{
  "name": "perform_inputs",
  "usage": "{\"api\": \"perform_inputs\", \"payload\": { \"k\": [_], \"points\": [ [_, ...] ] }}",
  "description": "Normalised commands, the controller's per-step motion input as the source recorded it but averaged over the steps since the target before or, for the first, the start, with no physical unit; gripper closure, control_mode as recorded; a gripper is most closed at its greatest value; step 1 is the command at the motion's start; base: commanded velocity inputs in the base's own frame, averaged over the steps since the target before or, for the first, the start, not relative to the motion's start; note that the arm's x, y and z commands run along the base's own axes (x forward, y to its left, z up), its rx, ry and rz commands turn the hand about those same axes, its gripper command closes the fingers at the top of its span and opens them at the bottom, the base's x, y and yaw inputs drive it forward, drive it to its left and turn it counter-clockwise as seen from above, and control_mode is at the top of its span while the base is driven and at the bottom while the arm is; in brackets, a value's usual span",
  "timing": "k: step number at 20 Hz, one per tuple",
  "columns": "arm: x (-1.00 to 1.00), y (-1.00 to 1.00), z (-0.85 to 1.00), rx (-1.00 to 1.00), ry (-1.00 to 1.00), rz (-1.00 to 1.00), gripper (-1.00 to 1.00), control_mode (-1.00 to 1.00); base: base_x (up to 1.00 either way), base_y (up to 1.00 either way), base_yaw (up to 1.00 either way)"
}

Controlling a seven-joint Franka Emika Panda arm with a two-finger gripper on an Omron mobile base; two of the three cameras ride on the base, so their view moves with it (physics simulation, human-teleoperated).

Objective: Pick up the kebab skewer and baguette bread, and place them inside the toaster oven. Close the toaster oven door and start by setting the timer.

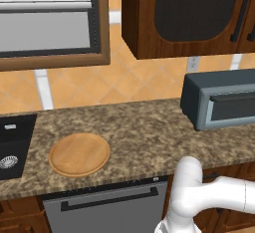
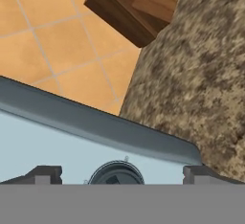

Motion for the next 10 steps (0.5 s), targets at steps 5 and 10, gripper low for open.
{"api": "perform_inputs", "payload": {
  "k": [5, 10],
  "points": [
    [0.0, 0.0, -0.04, 0.03, 0.0, 0.0, -1.0, -1.0, 0.0, 0.0, 0.0],
    [0.0, 0.01, 0.0, 0.02, 0.0, 0.01, -1.0, -1.0, 0.0, 0.0, 0.0]
  ]
}}
